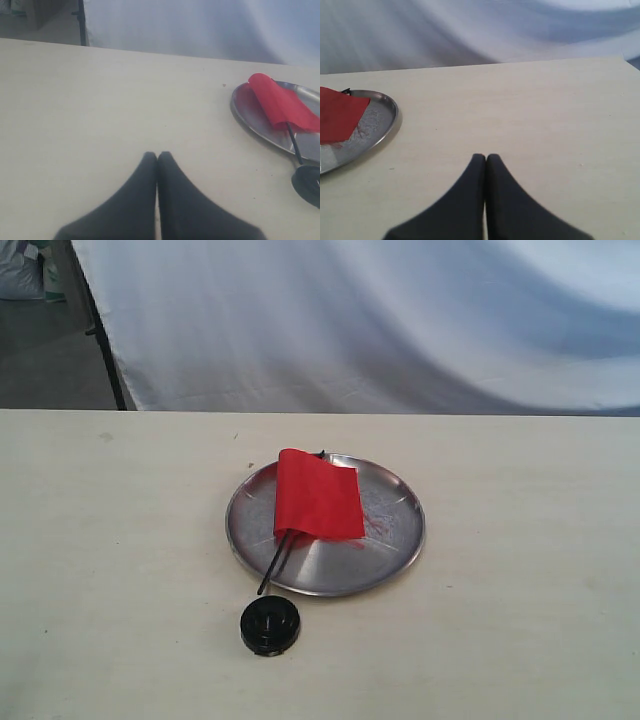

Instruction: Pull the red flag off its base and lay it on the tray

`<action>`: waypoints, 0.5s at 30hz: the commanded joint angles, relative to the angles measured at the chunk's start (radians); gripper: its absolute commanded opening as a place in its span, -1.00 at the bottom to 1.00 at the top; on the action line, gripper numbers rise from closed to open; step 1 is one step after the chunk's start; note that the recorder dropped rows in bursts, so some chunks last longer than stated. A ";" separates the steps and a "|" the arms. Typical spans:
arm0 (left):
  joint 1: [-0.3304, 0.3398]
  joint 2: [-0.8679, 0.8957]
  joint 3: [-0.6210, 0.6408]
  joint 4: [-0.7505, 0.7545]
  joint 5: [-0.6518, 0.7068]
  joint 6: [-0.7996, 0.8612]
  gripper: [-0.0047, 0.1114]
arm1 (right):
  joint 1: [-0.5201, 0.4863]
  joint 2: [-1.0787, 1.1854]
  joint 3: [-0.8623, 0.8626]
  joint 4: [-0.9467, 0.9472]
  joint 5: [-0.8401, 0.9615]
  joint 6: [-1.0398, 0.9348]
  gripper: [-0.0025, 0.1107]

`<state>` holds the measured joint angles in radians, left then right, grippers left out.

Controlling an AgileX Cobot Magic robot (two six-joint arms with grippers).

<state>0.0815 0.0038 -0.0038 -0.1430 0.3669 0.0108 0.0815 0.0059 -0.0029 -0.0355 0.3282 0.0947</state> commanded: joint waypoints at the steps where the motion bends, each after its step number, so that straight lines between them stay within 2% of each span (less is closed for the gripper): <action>1: 0.002 -0.004 0.004 0.001 0.000 0.000 -0.92 | 0.003 -0.006 0.003 0.001 0.023 -0.017 -0.96; 15: 0.002 -0.004 0.004 0.001 0.000 0.000 -0.92 | -0.019 -0.006 0.003 0.001 0.022 -0.017 -0.96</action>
<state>0.0815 0.0038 -0.0038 -0.1430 0.3669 0.0108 0.0678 0.0059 -0.0029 -0.0355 0.3510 0.0833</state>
